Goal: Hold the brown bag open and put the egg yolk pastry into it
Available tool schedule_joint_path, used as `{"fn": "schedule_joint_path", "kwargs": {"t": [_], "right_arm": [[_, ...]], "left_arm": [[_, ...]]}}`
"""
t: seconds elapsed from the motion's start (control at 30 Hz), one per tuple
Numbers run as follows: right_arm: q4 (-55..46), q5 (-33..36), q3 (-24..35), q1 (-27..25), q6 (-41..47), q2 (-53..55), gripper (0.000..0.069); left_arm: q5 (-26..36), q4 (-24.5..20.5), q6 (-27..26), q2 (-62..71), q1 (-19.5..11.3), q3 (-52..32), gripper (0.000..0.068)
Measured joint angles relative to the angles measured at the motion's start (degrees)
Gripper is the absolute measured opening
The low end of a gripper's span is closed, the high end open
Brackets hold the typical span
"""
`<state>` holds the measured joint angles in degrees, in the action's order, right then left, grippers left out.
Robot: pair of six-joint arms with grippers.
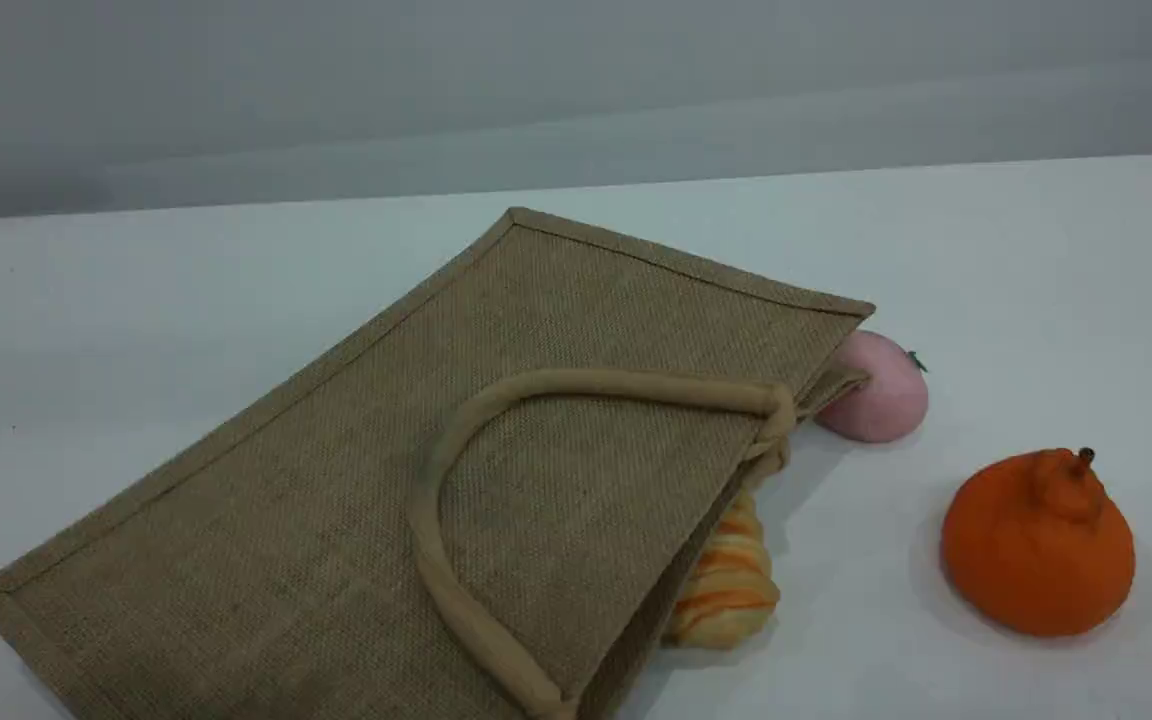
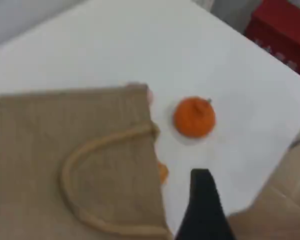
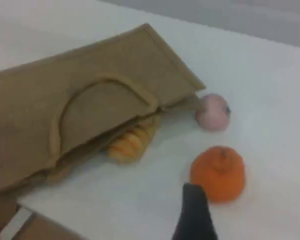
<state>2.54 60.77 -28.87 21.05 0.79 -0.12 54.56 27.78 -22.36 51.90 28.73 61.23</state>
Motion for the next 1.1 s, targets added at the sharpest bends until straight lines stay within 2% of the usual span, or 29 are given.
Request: {"fn": "schedule_joint_path", "kwargs": {"t": [0.33, 0.47, 0.77, 0.9, 1.1], "right_arm": [[-0.1, 0.1, 0.0, 0.0, 0.0, 0.1, 0.0446], [0.0, 0.2, 0.0, 0.0, 0.0, 0.1, 0.0446], [0.1, 0.2, 0.0, 0.0, 0.0, 0.1, 0.0446], [0.1, 0.2, 0.0, 0.0, 0.0, 0.1, 0.0446], [0.1, 0.3, 0.0, 0.0, 0.0, 0.1, 0.0446]], "left_arm": [[4.6, -0.3, 6.5, -11.3, 0.0, -5.8, 0.0445], [7.4, -3.7, 7.6, -15.7, 0.0, -8.8, 0.0445], [13.3, -18.0, 11.0, -26.4, 0.0, -18.2, 0.0445], [10.8, -23.0, 14.9, -31.6, 0.0, -22.9, 0.0445], [7.8, -25.2, 20.4, -37.0, 0.0, -29.3, 0.0447]]}}
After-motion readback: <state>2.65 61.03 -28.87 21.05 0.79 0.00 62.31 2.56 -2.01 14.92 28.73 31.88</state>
